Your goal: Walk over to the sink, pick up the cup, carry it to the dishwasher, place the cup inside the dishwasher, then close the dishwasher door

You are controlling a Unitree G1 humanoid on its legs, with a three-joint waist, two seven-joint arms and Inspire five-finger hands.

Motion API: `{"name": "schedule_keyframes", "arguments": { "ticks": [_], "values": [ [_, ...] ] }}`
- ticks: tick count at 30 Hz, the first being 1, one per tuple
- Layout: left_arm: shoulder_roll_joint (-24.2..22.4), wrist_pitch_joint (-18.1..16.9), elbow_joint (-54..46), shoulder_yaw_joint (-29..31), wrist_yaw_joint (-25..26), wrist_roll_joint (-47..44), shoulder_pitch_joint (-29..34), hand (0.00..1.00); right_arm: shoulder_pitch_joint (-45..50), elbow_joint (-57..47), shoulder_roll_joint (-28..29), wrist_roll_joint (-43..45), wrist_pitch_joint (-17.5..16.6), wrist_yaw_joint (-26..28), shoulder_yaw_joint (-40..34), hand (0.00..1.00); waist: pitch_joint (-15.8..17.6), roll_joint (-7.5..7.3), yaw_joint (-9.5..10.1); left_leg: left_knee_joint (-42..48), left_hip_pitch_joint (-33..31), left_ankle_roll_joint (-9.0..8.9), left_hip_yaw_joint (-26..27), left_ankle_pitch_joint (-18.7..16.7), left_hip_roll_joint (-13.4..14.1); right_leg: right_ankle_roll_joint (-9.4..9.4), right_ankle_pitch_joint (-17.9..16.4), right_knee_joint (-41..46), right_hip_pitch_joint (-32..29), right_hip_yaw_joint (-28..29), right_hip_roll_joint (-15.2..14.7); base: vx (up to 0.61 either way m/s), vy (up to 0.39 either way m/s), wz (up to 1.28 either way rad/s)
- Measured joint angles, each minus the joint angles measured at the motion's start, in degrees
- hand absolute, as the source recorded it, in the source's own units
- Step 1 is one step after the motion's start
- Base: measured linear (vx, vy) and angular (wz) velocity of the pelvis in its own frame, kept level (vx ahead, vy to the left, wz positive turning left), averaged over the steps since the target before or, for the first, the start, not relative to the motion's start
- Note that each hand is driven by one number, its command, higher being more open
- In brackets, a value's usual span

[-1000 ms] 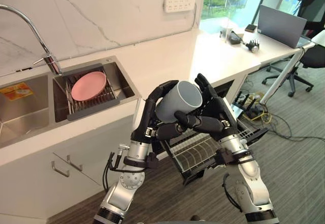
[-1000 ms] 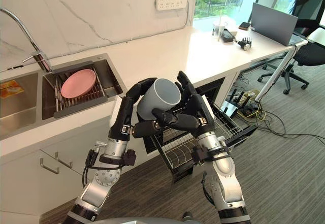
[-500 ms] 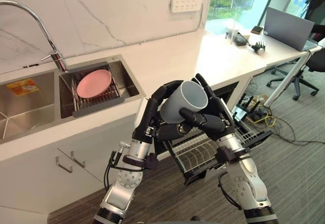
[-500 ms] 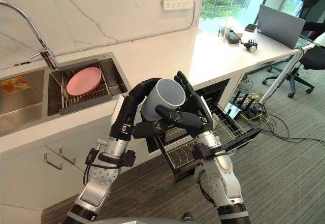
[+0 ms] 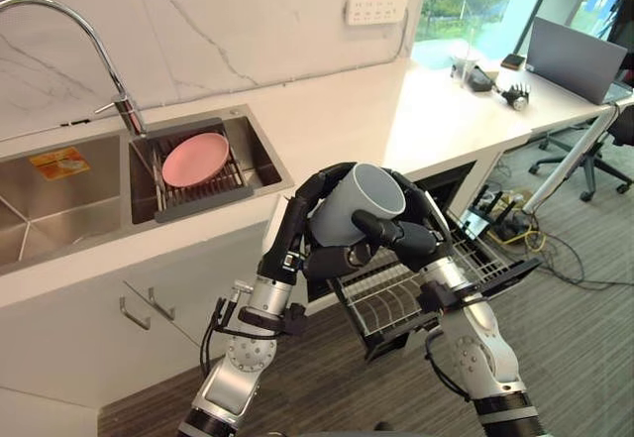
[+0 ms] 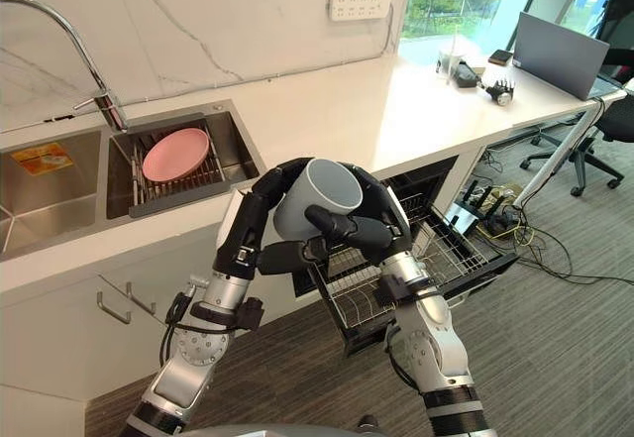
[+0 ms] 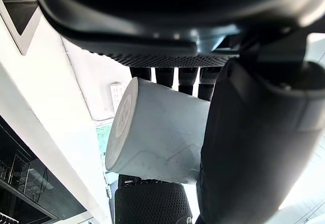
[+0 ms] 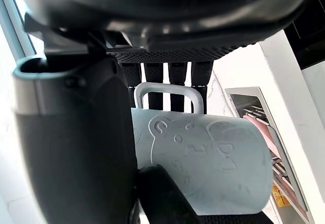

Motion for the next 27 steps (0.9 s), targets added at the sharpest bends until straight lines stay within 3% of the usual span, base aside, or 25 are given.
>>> {"name": "schedule_keyframes", "arguments": {
  "ticks": [7,12,18,20,23,27],
  "values": [
    [-0.08,-0.04,-1.02,-1.67,2.16,1.29,0.49,1.00,-0.11,0.32,1.83,-1.62,0.12,-6.04,0.89,0.00,-0.26,-0.41,0.10,-0.02,-0.01,0.00,0.02,0.00,-0.02,0.00,0.00,0.00,-0.03,-0.12,-0.03,0.00,0.000,0.00],
    [-0.56,-0.76,-1.07,-1.54,3.84,1.65,1.18,1.00,-0.07,0.45,3.12,1.41,0.18,-7.54,0.80,0.00,-0.28,-0.44,0.02,-0.05,0.01,0.00,0.06,0.01,0.00,0.00,0.00,0.00,-0.04,-0.13,-0.01,0.00,0.000,0.00],
    [-3.31,-8.44,-9.19,0.56,7.95,2.43,2.75,1.00,0.48,2.77,5.89,9.61,0.32,-7.90,-2.24,0.00,-0.28,-0.45,0.15,-0.18,0.13,0.01,-0.35,0.11,-0.04,0.00,0.00,0.00,0.28,-0.59,-0.04,0.00,0.001,0.04],
    [-3.86,-10.44,-9.65,2.21,10.07,3.08,2.76,1.00,0.87,2.77,6.49,11.94,0.21,-8.51,-3.43,0.00,-0.28,-0.45,0.14,-0.79,0.39,0.01,-0.69,0.50,-0.12,0.00,0.00,0.00,0.51,-1.01,-0.05,-0.02,0.001,0.09],
    [-3.82,-10.60,-9.44,5.73,14.05,5.85,3.40,1.00,1.05,2.76,7.31,14.47,-1.10,-9.11,-5.62,0.00,-0.27,-0.46,0.17,-2.27,0.83,-0.02,-0.93,1.39,-0.25,-0.01,-0.01,-0.02,0.50,-1.41,-0.05,-0.03,0.002,0.06],
    [-3.81,-9.77,-9.44,12.29,24.07,12.92,5.94,1.00,1.17,2.72,8.10,14.69,-3.10,-9.48,-10.59,0.00,-0.27,-0.46,0.20,-3.65,1.17,-0.17,-1.17,2.24,-0.29,-0.07,-0.07,-0.06,0.41,-1.77,0.01,-0.01,0.002,0.02]
  ]
}}
